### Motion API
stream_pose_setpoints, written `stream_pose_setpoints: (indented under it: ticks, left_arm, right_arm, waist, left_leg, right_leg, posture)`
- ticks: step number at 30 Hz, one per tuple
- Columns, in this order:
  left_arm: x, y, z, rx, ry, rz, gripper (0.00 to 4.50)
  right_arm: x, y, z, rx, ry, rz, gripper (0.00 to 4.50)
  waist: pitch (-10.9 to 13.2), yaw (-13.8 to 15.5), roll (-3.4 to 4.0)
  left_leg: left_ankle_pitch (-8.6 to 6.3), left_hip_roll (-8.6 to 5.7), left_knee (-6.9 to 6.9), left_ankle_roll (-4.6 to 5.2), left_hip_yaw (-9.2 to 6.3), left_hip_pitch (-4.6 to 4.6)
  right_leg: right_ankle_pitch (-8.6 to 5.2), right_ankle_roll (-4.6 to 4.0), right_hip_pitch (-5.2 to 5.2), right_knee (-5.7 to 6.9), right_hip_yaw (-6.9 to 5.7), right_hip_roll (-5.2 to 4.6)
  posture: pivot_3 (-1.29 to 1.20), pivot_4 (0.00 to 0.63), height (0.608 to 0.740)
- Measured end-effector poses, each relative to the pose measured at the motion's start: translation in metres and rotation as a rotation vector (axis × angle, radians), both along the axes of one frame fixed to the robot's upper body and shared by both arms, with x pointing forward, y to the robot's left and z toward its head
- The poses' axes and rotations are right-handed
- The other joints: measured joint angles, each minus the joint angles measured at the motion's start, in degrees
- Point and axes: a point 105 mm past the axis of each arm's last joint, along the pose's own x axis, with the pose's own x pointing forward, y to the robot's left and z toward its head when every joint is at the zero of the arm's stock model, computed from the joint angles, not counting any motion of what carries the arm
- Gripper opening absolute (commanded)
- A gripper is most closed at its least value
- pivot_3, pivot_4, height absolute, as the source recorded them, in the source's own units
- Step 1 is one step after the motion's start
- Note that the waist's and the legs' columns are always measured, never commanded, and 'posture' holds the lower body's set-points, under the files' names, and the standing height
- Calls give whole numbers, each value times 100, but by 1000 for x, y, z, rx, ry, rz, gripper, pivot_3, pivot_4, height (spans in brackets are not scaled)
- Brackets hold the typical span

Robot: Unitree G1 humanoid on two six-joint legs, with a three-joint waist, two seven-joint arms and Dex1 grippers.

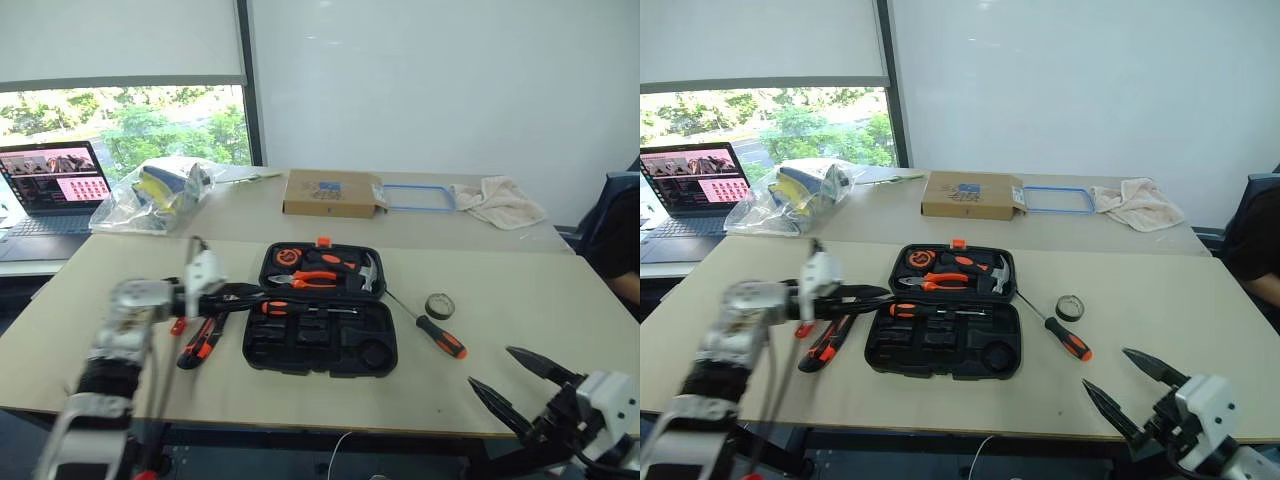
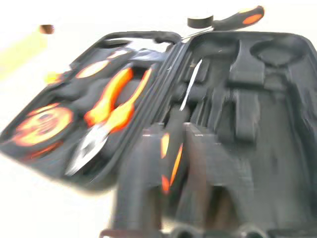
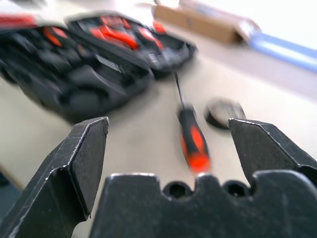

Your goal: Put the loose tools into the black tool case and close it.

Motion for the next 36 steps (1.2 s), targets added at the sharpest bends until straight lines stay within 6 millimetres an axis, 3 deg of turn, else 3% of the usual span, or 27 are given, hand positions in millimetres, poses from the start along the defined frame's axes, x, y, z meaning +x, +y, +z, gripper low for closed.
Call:
stream_pose_setpoints:
  ticks: [6,7,10,14,17,23,27,33,34,36]
  left_arm:
    - [-53,60,-34,-36,205,162,4300]
    - [-59,67,-35,-52,214,193,4405]
    - [-71,75,-32,-80,217,235,4405]
    - [-78,67,-26,-103,203,208,4405]
    - [-77,52,-22,-145,178,179,4405]
    - [-74,26,-15,-170,150,111,4405]
    - [-75,12,-11,-174,134,63,4500]
    - [-75,9,-12,-176,136,52,4500]
    - [-75,9,-12,-176,136,53,4500]
    - [-75,8,-12,-176,136,52,4500]
  right_arm:
    - [-13,-24,-26,-10,116,-58,4500]
    - [-11,-27,-27,-21,124,-57,4500]
    - [11,-24,-15,-53,101,-9,4500]
    - [47,-15,1,-106,144,56,4500]
    - [78,-2,3,-162,244,114,4500]
    - [117,12,-5,-197,347,122,4500]
    - [137,19,-9,-225,382,118,3346]
    - [138,21,-16,-232,421,146,1275]
    - [138,20,-16,-233,419,144,1048]
    - [136,17,-17,-229,421,137,1034]
  waist:
    - [2,2,5]
    - [5,21,7]
    - [11,24,16]
    - [16,15,21]
    - [19,32,24]
    - [22,18,21]
    - [22,8,22]
    - [22,13,22]
    - [22,12,22]
    - [22,20,22]
  left_leg:
    - [-3,2,-9,4,3,1]
    - [-3,3,-8,3,3,1]
    - [1,0,0,-2,4,6]
    - [8,6,13,-9,3,8]
    - [14,7,11,-17,2,5]
    - [13,-2,-12,-15,3,-8]
    - [15,-3,-15,-20,3,-43]
    - [30,-6,-12,-45,2,-81]
    - [27,-7,-10,-41,3,-80]
    - [26,-9,-11,-39,3,-82]
  right_leg:
    - [-7,1,-1,-14,-8,-12]
    - [-7,2,-1,-12,-11,-21]
    - [-7,5,11,-14,-13,-41]
    - [-10,13,18,-5,-18,-41]
    - [-2,-4,13,-2,-23,-18]
    - [-1,-10,-7,-6,-17,-3]
    - [-1,-10,-44,-6,-21,0]
    - [4,-2,-59,-10,-32,2]
    - [5,0,-57,-11,-32,1]
    - [6,2,-55,-18,-32,0]
  posture:
    - [0,150,740]
    - [0,150,740]
    - [0,150,740]
    - [0,150,740]
    - [0,150,740]
    - [0,150,740]
    - [0,150,740]
    - [0,150,740]
    - [0,150,740]
    - [0,150,740]
